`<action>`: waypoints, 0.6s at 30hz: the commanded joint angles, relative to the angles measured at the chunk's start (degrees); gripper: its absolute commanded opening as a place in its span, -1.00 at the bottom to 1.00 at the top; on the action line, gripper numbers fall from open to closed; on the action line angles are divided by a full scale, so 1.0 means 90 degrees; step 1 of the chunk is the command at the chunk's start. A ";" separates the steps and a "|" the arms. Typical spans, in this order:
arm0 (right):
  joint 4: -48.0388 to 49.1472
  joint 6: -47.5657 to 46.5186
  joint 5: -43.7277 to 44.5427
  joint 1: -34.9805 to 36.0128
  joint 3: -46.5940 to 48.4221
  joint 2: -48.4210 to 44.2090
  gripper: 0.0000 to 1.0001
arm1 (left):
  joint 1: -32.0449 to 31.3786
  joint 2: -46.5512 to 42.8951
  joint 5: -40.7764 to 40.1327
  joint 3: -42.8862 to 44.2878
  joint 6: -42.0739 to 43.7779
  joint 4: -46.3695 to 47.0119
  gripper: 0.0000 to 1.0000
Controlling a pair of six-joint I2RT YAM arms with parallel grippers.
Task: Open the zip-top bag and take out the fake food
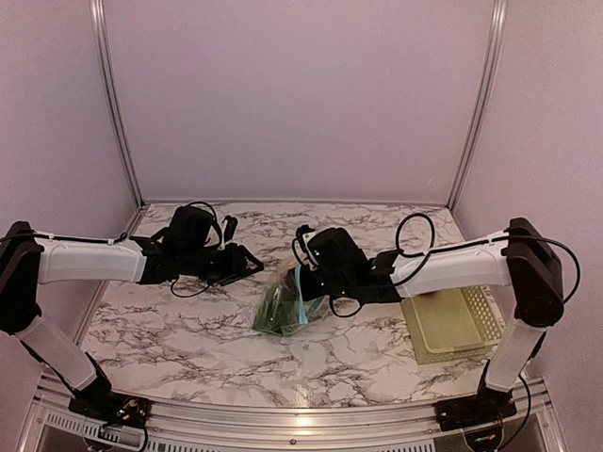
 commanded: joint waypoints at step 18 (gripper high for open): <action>-0.0644 0.0287 -0.0212 -0.0049 0.0305 -0.0304 -0.14 | -0.1043 -0.0343 -0.0424 -0.0087 0.0806 0.0359 -0.19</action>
